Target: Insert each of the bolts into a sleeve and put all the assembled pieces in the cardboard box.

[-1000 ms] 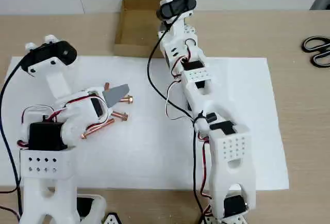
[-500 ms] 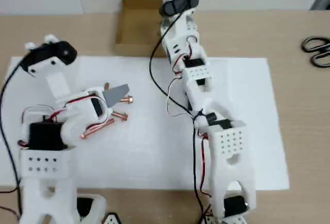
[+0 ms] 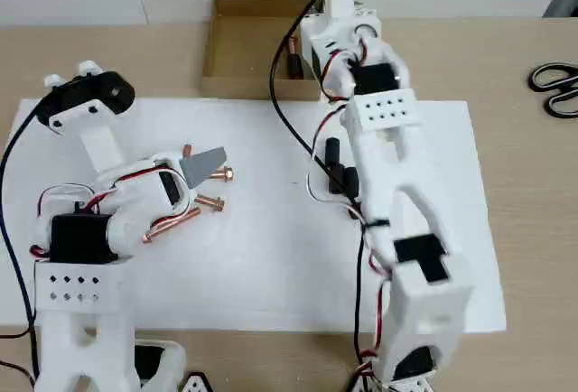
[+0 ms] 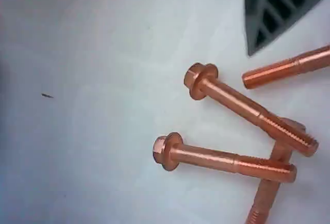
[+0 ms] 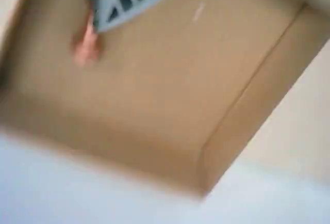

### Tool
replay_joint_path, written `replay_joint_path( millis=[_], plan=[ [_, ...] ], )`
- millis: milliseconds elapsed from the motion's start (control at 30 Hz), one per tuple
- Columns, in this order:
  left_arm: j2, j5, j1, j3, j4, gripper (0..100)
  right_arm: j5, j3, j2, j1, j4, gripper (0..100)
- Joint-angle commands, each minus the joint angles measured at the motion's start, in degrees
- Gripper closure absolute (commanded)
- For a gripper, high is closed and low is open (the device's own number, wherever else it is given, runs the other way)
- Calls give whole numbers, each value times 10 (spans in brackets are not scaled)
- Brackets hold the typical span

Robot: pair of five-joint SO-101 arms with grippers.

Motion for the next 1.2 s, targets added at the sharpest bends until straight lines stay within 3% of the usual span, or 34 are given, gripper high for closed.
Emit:
replay_joint_path(
  millis=[0, 467, 600, 733, 967, 1167],
  plan=[
    [-6, -4, 2, -2, -9, 625, 4, -31, -101, 8, 155, 815],
    [-6, -4, 2, -1, -9, 625, 5, -26, -316, 21, 544, 815],
    [-6, -4, 2, -1, -9, 625, 6, 38, -388, 21, 544, 816],
    [-6, -4, 2, 11, -4, 625, 6, 193, -448, 2, 541, 816],
    [-6, -4, 2, 52, -8, 625, 2, 443, -430, 0, 405, 815],
    [-5, -4, 2, 55, -8, 625, -122, 434, -303, 2, 324, 815]
  ],
)
